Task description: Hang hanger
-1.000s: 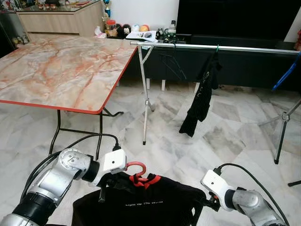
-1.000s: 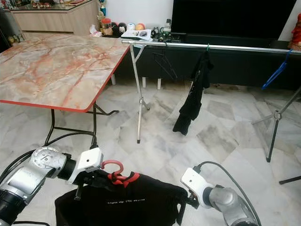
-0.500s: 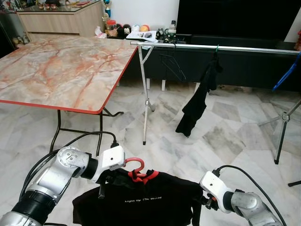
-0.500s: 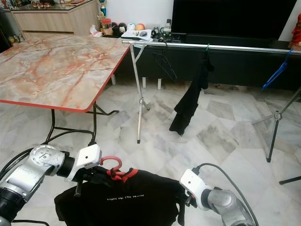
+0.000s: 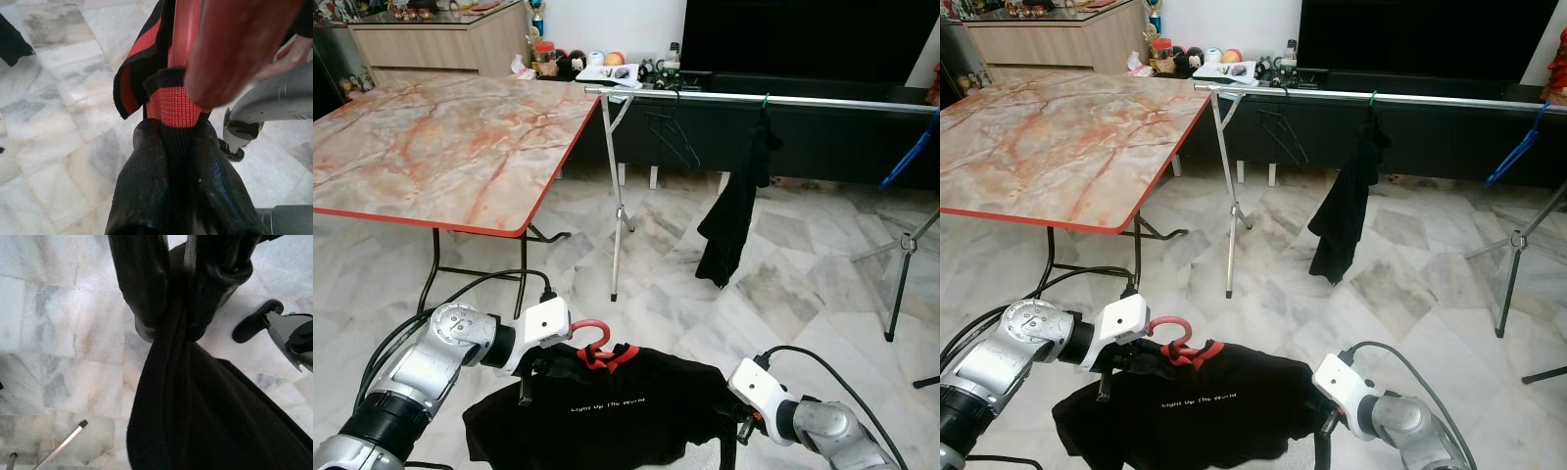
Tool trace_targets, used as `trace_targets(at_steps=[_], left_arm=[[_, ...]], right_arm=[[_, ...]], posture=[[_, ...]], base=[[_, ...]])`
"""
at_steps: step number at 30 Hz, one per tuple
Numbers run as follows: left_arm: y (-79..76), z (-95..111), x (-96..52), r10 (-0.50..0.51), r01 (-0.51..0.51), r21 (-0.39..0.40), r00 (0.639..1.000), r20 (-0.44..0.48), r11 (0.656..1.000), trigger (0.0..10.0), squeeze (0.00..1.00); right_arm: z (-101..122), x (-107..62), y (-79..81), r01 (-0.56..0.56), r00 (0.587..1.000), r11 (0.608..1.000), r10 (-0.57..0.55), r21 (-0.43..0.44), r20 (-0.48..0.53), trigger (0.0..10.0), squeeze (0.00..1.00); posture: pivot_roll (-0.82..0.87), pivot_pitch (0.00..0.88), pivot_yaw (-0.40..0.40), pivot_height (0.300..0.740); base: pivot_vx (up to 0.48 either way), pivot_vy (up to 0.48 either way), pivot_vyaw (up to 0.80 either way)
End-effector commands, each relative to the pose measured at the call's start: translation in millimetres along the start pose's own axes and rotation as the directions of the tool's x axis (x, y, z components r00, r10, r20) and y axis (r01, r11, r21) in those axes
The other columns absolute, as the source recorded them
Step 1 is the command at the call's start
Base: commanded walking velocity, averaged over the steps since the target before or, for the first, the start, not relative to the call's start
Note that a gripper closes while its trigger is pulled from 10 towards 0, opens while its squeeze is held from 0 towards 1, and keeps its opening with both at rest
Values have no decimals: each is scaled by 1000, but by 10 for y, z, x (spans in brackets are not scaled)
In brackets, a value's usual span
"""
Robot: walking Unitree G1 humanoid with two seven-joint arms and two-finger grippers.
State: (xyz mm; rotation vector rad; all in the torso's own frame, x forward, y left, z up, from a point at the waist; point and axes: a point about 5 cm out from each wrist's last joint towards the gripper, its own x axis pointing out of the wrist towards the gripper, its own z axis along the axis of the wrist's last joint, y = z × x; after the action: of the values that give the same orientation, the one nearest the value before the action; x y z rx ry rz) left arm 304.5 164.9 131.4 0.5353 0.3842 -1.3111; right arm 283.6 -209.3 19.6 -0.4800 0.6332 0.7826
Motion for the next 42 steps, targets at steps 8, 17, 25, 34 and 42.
trace_targets(at_steps=[8, 17, 25, 34, 42], left_arm=[[58, -1, -65, 47, -47, 7, 999, 9, 999, 0, 0], [130, -84, -35, 156, -155, -52, 987, 29, 987, 0, 0], [149, -321, 74, 282, -286, -143, 958, -48, 947, 0, 0], [174, -554, 122, 413, -438, -181, 896, -163, 880, 0, 0], [434, -493, 98, 722, -728, -296, 675, -153, 618, 0, 0]], right_arm=[[4, -3, 6, 1, 1000, 1000, -1, -1, 6, 0, 0], [14, -5, -5, 7, 1000, 1000, -7, -5, 7, 0, 0], [52, -30, -46, 15, 1000, 1000, -15, -25, 9, 0, 0], [76, -69, -85, 24, 1000, 999, -23, -45, 11, 0, 0], [156, -79, -102, 28, 999, 997, -26, -72, 24, 0, 0]], posture=[[58, 68, 23, 740], [59, 72, 24, 740], [53, 72, 28, 740], [52, 73, 32, 740], [44, 71, 31, 740]], base=[[0, 0, 0], [0, 0, 0], [0, 0, 0], [0, 0, 0], [0, 0, 0]])
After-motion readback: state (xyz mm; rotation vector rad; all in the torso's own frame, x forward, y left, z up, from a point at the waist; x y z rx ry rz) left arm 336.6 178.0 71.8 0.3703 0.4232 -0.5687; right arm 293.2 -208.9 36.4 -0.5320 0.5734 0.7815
